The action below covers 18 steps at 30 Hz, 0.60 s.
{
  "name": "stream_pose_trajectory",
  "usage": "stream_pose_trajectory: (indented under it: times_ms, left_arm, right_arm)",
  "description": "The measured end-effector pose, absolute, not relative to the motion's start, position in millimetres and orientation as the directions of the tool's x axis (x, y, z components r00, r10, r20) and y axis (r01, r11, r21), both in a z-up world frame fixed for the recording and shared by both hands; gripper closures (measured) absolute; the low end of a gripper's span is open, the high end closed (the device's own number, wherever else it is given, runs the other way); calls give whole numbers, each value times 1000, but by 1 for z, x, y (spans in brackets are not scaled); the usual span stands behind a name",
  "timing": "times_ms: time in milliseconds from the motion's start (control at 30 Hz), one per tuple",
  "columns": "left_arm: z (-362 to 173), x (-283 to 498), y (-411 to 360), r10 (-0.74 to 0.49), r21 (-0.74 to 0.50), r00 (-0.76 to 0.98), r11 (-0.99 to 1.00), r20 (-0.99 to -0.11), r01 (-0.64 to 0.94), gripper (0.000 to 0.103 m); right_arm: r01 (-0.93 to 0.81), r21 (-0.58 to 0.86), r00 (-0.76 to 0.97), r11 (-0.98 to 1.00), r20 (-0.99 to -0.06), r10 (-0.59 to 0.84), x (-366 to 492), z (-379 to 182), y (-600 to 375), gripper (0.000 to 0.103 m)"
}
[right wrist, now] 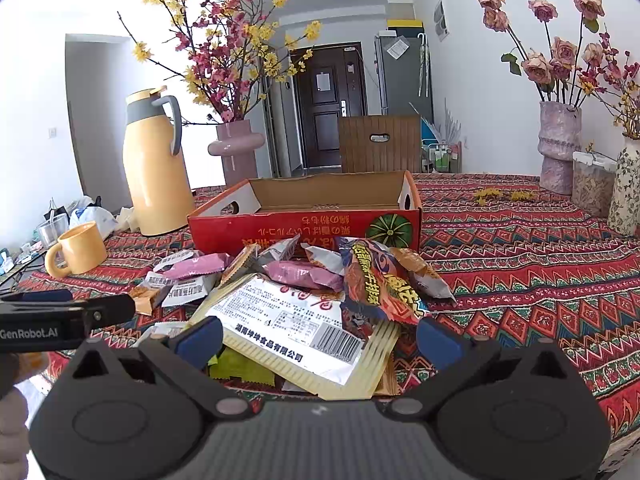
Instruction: Organize snacks
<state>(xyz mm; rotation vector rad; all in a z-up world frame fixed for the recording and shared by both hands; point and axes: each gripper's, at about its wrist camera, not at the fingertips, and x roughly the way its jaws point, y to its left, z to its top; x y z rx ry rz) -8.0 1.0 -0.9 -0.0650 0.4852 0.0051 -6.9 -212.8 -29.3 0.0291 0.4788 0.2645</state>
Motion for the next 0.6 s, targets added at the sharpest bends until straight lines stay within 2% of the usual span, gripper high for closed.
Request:
stream_pose_trajectory:
  times_ms: [600]
  left_arm:
    - [-2, -7, 3, -10, -70, 884, 997, -467, -25, 0]
  right_arm:
    - [-244, 90, 853, 966, -453, 258, -6, -30, -213, 0]
